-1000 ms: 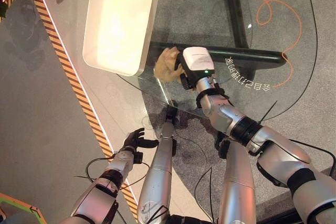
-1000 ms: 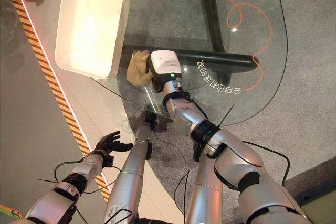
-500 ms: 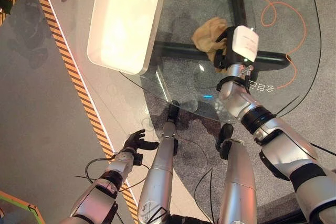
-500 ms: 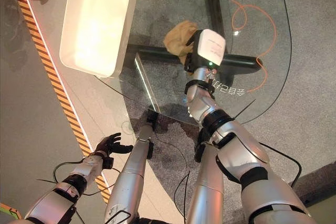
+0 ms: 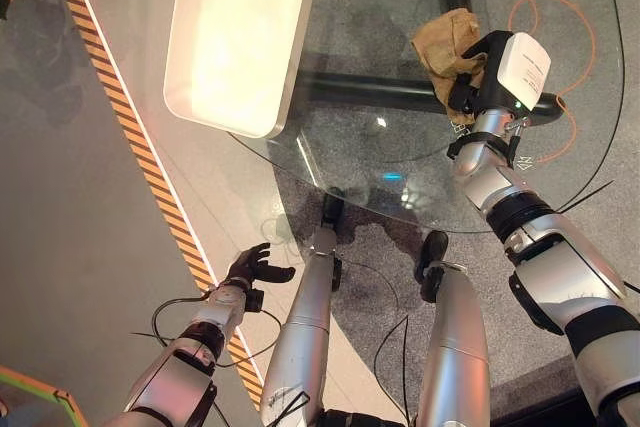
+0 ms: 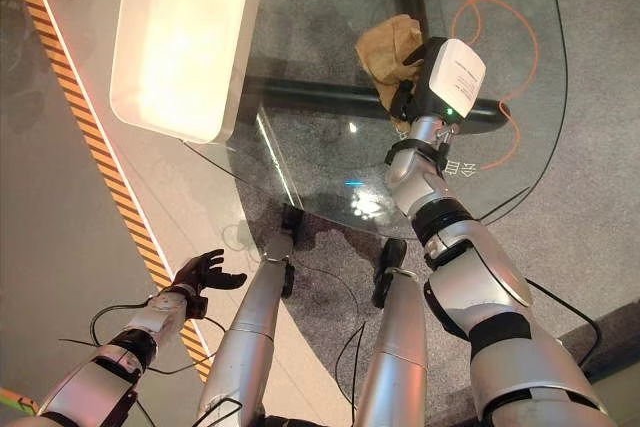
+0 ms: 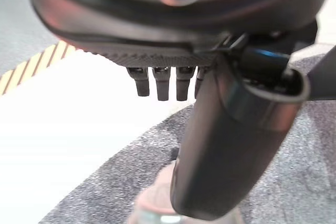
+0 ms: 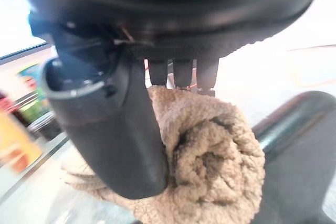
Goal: Wipe the table with a cloth and put it in the basket.
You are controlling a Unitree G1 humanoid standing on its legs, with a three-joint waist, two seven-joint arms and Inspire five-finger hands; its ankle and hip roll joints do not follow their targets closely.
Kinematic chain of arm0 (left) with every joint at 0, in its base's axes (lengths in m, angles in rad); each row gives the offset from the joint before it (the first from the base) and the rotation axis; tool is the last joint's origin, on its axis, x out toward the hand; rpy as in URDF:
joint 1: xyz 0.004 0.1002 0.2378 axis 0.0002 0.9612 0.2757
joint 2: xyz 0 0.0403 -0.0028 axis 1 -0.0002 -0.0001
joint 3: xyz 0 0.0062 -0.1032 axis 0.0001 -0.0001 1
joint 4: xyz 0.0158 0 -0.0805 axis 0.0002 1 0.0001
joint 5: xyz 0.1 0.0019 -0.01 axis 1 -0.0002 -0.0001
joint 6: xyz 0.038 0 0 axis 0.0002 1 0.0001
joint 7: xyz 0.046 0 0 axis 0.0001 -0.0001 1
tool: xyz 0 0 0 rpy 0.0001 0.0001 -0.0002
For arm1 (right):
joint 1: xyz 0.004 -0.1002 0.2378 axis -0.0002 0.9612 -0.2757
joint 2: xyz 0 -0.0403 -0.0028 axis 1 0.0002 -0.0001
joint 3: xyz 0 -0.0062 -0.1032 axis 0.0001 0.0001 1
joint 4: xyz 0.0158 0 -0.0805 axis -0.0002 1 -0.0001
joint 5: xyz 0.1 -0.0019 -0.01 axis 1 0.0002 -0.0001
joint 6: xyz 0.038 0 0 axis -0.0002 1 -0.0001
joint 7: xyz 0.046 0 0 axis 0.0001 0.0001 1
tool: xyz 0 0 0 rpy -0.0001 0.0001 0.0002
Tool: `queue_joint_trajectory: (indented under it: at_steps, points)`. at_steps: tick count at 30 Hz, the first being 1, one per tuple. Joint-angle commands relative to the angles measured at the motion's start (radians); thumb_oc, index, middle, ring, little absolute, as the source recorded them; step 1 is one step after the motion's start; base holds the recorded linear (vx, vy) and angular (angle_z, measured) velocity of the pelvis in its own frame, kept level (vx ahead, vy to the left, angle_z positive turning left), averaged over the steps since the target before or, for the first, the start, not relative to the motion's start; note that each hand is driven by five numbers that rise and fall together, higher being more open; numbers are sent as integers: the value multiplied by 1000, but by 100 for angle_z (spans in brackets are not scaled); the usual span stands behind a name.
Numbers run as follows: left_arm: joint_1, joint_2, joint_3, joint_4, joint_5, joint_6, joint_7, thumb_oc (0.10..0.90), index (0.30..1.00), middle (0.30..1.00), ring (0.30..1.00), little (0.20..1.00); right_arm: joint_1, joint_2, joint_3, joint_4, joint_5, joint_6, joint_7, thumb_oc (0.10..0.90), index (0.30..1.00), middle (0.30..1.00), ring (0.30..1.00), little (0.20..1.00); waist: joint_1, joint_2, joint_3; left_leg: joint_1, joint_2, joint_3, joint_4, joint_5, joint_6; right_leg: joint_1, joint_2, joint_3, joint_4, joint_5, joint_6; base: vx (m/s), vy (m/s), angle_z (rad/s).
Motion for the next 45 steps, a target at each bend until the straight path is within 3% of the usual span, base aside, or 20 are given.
queue_joint_trajectory:
  at_steps: [1,3,5,6,7,33,45]
  points:
    - [18,47,41,87,-24,12,-2,800,900,900,900,900,57,-261,-125,237,85,114,-91,100,300,300,300,200,-24,-2,-15,60,-52,105,93,-175,105,12,95,-54,-202,155,-16,0,0,0]
    - [0,62,55,92,-22,20,-7,800,900,900,900,900,52,-274,-142,239,104,111,-97,100,300,300,300,200,-30,-8,-15,34,-49,109,86,-144,107,-9,96,-59,-216,187,-22,-69,-23,1]
    - [-4,72,62,99,-22,22,-12,800,900,900,900,900,53,-281,-153,240,121,111,-103,100,300,300,300,200,-33,-13,-15,35,-47,108,85,-145,105,-9,99,-57,-219,188,-21,-4,-16,0]
    - [4,71,61,102,-22,22,-14,800,900,900,900,900,61,-279,-153,242,124,111,-104,100,300,300,300,200,-33,-12,-15,59,-47,103,91,-175,101,12,102,-47,-206,159,-12,0,0,0]
    - [-4,74,64,101,-22,22,-14,800,900,900,900,900,53,-281,-155,240,125,110,-106,100,300,300,300,200,-34,-14,-15,35,-46,108,84,-145,105,-9,100,-55,-219,188,-20,0,0,0]
    - [-47,120,94,176,-16,17,-67,800,900,900,900,900,21,-315,-166,241,164,72,-134,100,300,300,300,200,-49,-49,-15,50,-38,101,66,-151,93,10,119,-41,-248,188,-14,-2,-2,-2]
    - [-52,114,73,175,-23,17,-64,800,900,900,900,900,-30,-284,-87,167,65,-16,-91,100,300,300,300,200,-44,-42,-15,48,-43,95,67,-152,91,8,116,-45,-247,183,-16,0,0,0]
